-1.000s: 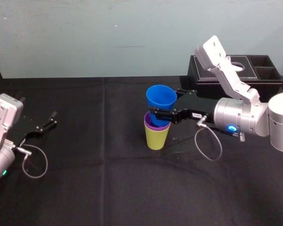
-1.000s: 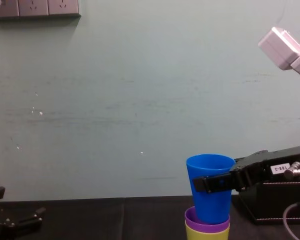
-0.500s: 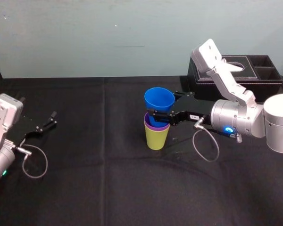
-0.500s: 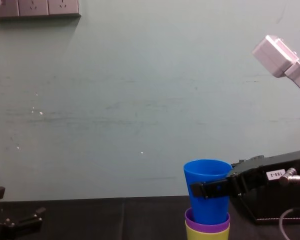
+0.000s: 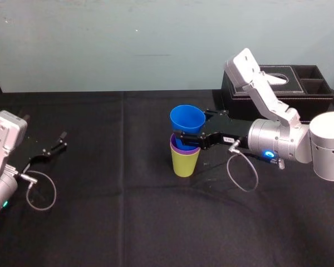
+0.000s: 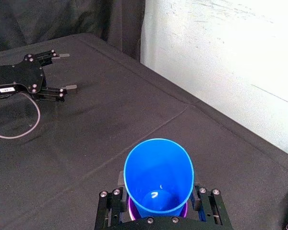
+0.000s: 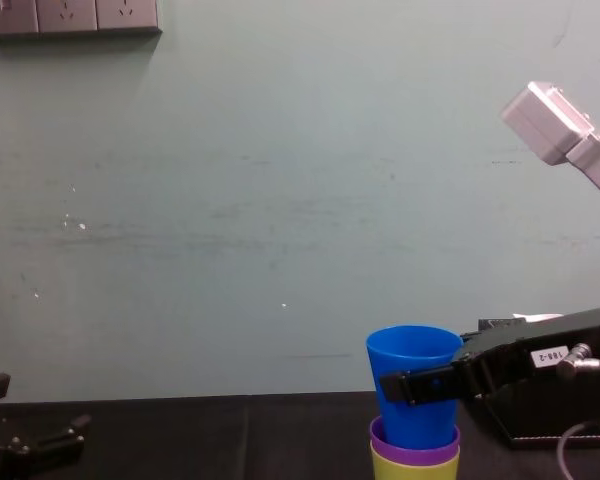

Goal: Stack the three plastic cups sequentially using one hand.

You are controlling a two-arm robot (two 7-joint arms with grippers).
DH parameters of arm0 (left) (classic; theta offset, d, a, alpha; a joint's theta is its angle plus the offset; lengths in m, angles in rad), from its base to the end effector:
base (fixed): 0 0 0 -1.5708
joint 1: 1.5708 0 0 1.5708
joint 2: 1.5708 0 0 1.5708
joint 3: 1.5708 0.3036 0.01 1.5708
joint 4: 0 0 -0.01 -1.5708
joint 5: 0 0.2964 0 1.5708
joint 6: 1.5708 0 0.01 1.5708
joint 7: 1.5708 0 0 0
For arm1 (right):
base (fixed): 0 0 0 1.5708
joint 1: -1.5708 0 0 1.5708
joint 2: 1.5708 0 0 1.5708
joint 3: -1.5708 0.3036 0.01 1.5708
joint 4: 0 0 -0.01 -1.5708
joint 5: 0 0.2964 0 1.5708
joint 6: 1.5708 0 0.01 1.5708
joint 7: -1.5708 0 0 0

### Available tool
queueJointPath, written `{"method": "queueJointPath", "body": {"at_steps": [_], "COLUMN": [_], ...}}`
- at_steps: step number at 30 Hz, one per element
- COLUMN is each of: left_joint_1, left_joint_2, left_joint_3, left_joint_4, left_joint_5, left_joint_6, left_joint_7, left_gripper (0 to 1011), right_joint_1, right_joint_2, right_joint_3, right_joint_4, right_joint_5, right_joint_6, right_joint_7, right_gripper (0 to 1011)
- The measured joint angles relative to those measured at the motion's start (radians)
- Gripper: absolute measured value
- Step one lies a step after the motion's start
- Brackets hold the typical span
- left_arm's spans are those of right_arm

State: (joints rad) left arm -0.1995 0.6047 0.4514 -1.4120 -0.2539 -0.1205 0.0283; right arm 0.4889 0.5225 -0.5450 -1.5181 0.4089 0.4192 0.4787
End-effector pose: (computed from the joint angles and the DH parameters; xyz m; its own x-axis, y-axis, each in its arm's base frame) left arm 0.3486 0.0937 -0.3109 0.2923 0.8803 0.3738 -0.9553 0.2873 0.0703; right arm 0.4108 -0.0240 -0.2016 0.7567 -0.6446 0.1089 0.6347 0.6846 -0.3584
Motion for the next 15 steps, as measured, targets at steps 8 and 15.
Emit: {"method": "queueJointPath", "body": {"at_steps": [8, 15], "left_joint_1": [0.0, 0.0], "left_joint_2": [0.0, 0.0], "left_joint_3": [0.0, 0.0], "left_joint_4": [0.0, 0.0], "left_joint_5": [0.0, 0.0], "left_joint_6": [0.0, 0.0], "left_joint_7": [0.0, 0.0], "left_gripper": [1011, 1011], "right_joint_1": [-0.001, -0.001], "right_joint_2": [0.001, 0.001], "right_joint_3": [0.001, 0.002], "right_joint_4": [-0.002, -0.003], "right_joint_5": [0.0, 0.001], "right_joint_6": [0.001, 0.001], "right_joint_7": [-0.002, -0.003], "right_gripper": [882, 1003]}}
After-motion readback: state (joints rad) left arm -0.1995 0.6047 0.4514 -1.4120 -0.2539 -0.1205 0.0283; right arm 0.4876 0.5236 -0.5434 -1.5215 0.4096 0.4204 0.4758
